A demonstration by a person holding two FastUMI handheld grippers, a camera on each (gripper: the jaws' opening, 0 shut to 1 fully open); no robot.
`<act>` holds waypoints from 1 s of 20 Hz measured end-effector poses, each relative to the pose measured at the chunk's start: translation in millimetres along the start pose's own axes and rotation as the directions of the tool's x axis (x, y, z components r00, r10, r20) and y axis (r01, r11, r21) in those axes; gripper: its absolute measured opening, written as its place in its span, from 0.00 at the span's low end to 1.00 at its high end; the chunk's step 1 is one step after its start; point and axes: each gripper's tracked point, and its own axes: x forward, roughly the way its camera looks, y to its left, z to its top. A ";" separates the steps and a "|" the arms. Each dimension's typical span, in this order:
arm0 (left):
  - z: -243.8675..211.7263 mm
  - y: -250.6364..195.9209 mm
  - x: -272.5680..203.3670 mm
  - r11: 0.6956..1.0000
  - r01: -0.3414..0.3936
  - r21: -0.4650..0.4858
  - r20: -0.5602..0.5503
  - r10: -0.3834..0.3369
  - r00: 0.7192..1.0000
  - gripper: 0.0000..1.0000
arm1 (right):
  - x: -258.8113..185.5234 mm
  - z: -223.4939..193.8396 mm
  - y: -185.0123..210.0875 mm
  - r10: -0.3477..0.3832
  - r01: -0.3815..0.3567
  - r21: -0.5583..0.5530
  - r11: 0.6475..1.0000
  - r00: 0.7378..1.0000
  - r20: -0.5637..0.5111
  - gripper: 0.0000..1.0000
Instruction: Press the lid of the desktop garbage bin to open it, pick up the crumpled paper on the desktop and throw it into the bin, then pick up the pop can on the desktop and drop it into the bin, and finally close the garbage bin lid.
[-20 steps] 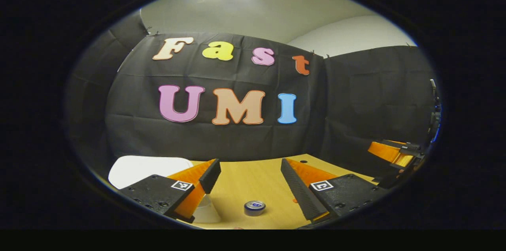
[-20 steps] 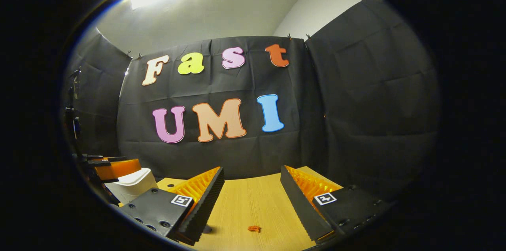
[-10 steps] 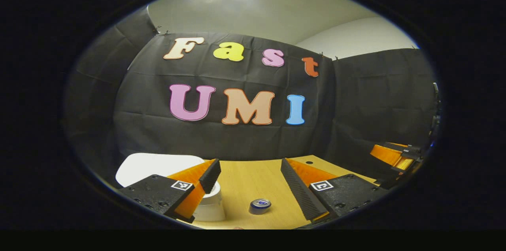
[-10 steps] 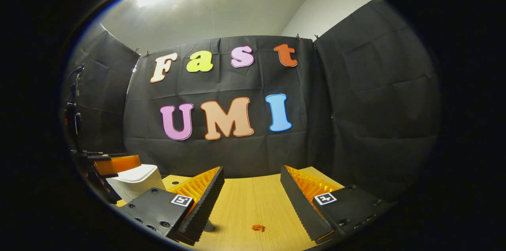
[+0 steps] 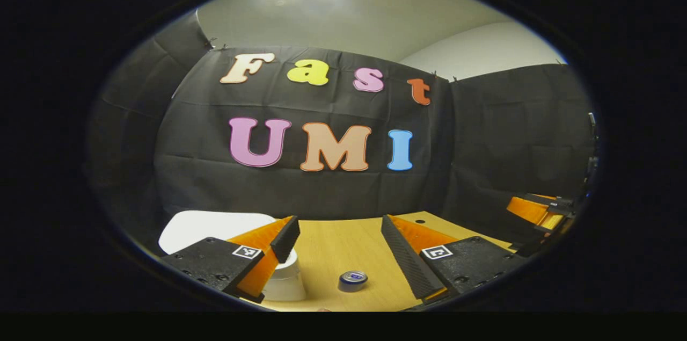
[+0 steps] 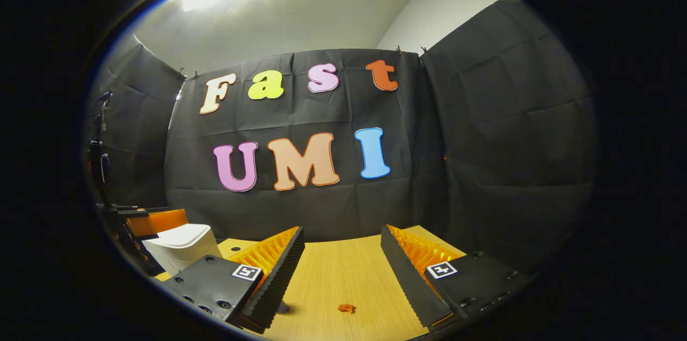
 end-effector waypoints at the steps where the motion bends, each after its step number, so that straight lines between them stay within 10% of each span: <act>1: -0.1 -0.6 0.2 1.000 0.000 -0.002 -0.001 0.000 1.000 0.92 | 1.1 0.2 0.2 0.002 -0.002 -0.001 1.000 1.000 -0.002 0.95; 12: 9.4 14.1 -2.8 0.999 -0.030 0.016 0.032 0.029 0.999 0.92 | 1.7 -4.0 4.4 0.020 -0.020 -0.006 1.000 1.000 -0.015 0.96; 16: 17.9 93.4 6.8 0.974 -0.209 0.089 0.042 0.206 0.978 0.88 | 2.0 -3.0 4.7 0.022 -0.022 -0.012 1.000 1.000 -0.013 0.95; 19: 7.5 146.2 7.6 0.936 -0.340 0.086 -0.005 0.342 0.940 0.09 | -1.0 -6.4 9.5 0.034 -0.034 -0.015 0.999 0.999 -0.022 0.95; 20: 0.3 154.7 10.6 0.935 -0.349 0.064 -0.022 0.351 0.936 0.04 | -2.8 -6.7 10.7 0.035 -0.035 -0.015 0.999 0.999 -0.018 0.96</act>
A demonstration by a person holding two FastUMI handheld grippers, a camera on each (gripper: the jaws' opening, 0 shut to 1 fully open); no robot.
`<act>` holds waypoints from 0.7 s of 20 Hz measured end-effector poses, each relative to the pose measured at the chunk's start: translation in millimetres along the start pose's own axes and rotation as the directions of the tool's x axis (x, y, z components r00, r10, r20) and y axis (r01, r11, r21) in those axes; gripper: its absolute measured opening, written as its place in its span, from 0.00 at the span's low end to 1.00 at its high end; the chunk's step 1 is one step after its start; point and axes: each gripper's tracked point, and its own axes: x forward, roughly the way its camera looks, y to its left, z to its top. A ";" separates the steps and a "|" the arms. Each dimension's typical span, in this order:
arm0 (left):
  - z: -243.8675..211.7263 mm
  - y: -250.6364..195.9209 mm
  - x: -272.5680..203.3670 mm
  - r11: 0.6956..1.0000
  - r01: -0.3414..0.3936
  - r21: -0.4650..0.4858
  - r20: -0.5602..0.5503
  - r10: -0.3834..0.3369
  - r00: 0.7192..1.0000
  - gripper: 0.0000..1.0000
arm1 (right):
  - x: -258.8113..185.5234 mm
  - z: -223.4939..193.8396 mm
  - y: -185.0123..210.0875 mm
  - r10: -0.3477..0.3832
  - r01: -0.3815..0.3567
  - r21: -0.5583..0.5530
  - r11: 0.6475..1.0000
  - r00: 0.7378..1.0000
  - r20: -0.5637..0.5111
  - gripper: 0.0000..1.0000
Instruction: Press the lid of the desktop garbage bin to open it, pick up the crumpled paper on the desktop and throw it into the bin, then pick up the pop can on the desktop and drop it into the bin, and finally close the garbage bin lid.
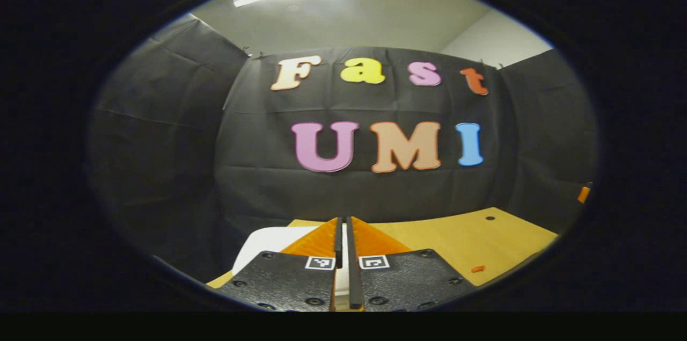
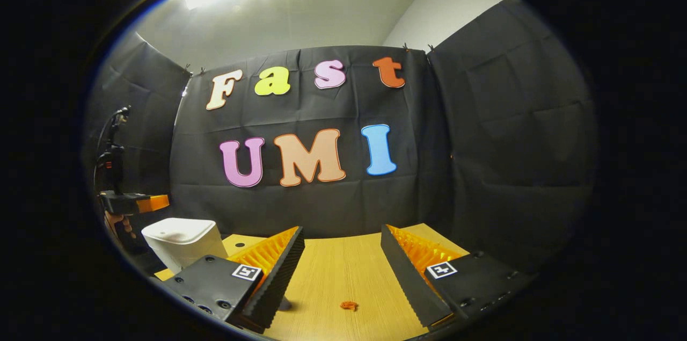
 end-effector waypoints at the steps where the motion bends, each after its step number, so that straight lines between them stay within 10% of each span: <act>1: -10.0 4.3 4.1 1.000 -0.008 -0.026 -0.021 0.007 1.000 0.00 | -1.6 -0.2 1.0 0.001 -0.001 0.000 1.000 1.000 0.002 0.95; 11: -70.6 36.3 6.4 0.994 -0.075 -0.076 -0.096 0.068 0.993 0.00 | 4.8 -18.6 18.2 0.043 -0.043 -0.006 0.999 0.997 -0.064 0.96; 14: -79.2 33.2 4.9 0.996 -0.063 0.059 -0.073 0.067 0.995 0.00 | 2.1 -32.8 33.7 0.085 -0.088 -0.025 0.996 0.991 -0.104 0.95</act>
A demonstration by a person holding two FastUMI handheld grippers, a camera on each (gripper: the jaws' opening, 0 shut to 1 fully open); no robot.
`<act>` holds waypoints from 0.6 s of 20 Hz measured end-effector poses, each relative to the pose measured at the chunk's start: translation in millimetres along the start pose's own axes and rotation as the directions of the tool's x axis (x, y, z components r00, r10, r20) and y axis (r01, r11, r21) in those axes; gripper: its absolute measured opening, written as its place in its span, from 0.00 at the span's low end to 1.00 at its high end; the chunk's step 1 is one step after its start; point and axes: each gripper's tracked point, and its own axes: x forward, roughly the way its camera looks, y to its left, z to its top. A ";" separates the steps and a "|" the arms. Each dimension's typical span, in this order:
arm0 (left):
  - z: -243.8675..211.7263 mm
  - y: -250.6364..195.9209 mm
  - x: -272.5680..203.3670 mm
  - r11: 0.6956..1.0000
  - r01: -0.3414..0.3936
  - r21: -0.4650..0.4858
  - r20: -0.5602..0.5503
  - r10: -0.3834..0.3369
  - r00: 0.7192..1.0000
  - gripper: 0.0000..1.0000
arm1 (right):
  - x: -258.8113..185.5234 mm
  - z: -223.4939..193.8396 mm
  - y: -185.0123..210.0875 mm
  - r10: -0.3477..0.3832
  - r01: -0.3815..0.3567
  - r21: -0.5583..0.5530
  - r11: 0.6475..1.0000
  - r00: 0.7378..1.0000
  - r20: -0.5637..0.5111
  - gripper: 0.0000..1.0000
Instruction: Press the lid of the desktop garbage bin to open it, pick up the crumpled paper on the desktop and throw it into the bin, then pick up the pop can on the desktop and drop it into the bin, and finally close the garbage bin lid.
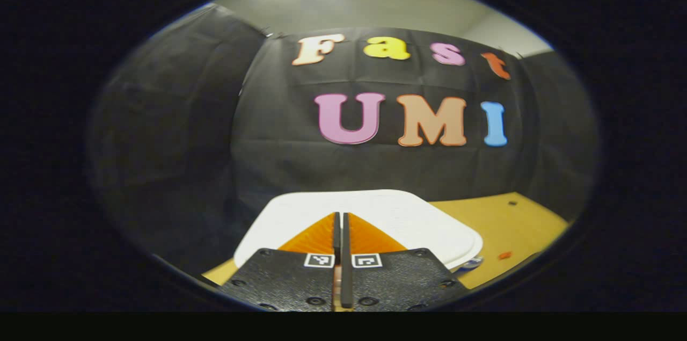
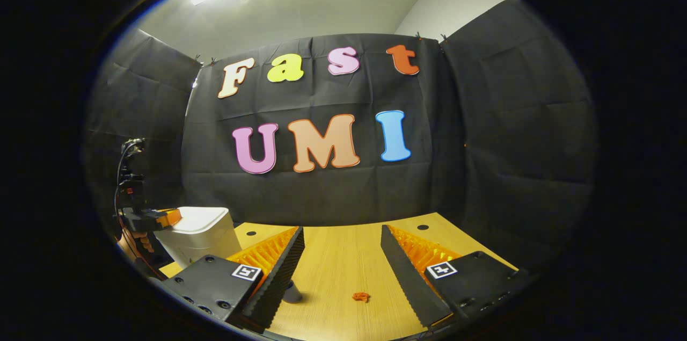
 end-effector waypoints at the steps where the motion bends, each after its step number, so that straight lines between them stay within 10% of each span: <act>1: 7.1 0.4 0.1 1.000 0.006 -0.016 0.010 -0.006 1.000 0.00 | -0.1 -2.3 5.3 0.015 -0.015 -0.004 1.000 1.000 -0.008 0.96; 7: 28.7 7.1 -7.2 0.999 -0.029 -0.038 0.008 0.029 1.000 0.00 | -3.7 -5.8 4.0 0.036 -0.036 0.007 0.999 0.999 -0.018 0.95; 12: 136.1 -2.6 -32.8 0.999 -0.012 -0.052 0.273 0.026 0.962 0.00 | -4.2 -14.1 -8.7 0.014 -0.013 0.014 1.000 0.999 -0.033 0.95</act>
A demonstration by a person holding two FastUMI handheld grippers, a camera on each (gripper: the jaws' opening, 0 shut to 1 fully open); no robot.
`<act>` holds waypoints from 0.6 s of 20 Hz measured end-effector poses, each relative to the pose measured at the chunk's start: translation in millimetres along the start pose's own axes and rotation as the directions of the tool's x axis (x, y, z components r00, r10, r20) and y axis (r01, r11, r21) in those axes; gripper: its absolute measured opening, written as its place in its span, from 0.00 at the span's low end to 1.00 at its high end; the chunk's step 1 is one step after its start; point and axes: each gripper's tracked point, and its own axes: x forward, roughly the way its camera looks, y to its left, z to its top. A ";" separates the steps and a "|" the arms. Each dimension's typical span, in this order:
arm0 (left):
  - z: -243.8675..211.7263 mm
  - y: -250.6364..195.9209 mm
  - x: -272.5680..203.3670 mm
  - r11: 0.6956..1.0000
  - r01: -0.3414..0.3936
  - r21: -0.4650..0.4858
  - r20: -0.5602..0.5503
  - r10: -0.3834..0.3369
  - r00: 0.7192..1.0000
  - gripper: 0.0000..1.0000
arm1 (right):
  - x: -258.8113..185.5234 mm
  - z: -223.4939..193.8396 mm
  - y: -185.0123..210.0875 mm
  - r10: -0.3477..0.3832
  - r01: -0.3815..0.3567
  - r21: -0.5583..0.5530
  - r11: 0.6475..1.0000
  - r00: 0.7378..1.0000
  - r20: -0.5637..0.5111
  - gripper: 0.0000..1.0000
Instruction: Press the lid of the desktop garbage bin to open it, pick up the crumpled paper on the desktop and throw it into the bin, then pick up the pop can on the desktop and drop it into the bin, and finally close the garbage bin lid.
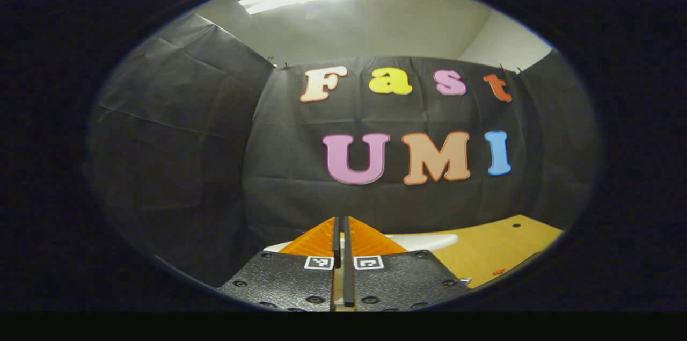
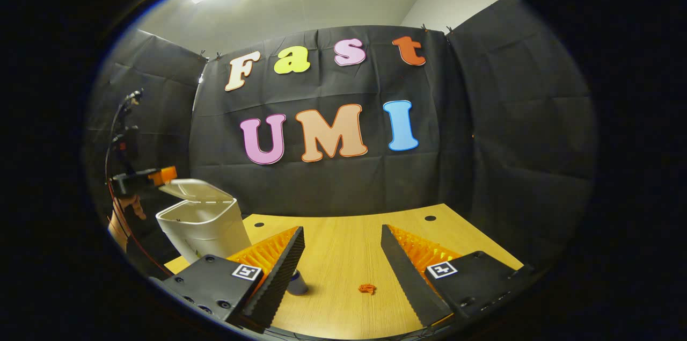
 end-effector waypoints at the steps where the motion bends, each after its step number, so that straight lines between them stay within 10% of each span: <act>1: 13.9 -7.3 -4.2 1.000 0.022 -0.006 0.027 -0.022 0.999 0.10 | 1.9 -1.9 -1.7 -0.002 0.002 0.003 1.000 1.000 -0.005 0.96; 8: 38.3 -47.3 -47.1 0.987 0.162 -0.005 0.058 -0.161 0.985 0.98 | 23.3 -27.6 -18.8 0.000 0.000 -0.003 1.000 0.999 -0.036 0.95; 12: 26.0 -60.2 -72.5 0.986 0.165 0.010 0.064 -0.166 0.984 0.99 | 50.4 -77.5 -37.7 -0.008 0.005 -0.024 1.000 0.993 -0.119 0.96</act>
